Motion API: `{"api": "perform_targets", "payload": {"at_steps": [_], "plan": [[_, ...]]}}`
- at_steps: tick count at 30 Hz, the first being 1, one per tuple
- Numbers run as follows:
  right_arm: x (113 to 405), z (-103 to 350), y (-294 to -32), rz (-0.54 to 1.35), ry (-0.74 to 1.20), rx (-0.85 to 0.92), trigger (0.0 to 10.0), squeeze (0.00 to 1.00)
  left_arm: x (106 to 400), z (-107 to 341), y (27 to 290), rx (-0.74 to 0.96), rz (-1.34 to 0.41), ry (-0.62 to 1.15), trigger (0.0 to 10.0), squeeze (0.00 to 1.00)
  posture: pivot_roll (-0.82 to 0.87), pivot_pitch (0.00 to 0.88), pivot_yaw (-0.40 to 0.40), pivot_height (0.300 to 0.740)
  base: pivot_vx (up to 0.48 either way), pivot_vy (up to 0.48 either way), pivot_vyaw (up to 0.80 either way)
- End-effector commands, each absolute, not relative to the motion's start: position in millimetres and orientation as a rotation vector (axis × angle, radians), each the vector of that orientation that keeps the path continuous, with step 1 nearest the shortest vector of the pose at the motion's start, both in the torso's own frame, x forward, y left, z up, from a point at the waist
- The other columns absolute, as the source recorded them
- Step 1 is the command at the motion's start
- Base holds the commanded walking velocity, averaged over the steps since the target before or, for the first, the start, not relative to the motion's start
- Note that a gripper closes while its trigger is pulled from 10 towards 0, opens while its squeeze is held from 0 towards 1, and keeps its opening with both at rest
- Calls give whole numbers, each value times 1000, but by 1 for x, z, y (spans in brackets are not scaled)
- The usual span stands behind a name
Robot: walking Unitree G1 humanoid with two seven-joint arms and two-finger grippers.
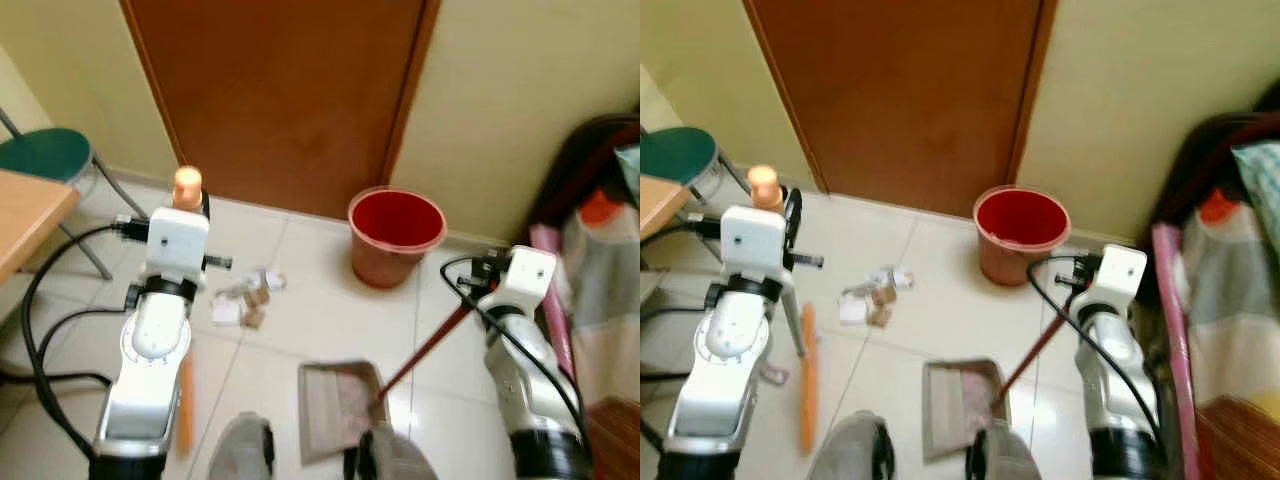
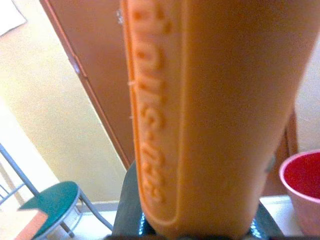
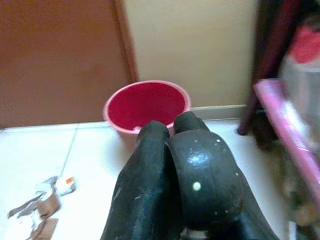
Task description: Sweep floor
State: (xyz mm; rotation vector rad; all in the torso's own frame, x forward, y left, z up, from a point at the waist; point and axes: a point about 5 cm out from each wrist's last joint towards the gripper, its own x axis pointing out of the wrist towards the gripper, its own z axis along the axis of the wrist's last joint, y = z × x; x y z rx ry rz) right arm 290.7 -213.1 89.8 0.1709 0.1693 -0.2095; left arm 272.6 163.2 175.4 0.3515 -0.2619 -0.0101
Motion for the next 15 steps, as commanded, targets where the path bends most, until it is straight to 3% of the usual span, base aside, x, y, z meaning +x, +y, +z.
{"api": "perform_targets", "payload": {"at_steps": [1,5,15], "plan": [[290,86,-211,-210,188,183,10000,0,272,188,161,356,-16,-328,10000,0,-1,105,-44,740,-330,0,0],[291,85,-211,-213,185,187,10000,0,271,180,161,330,-19,-302,10000,0,0,102,-43,740,-302,0,0],[291,85,-209,-216,179,193,10000,0,267,160,162,265,-35,-249,10000,0,-7,93,-34,740,0,0,0]]}}
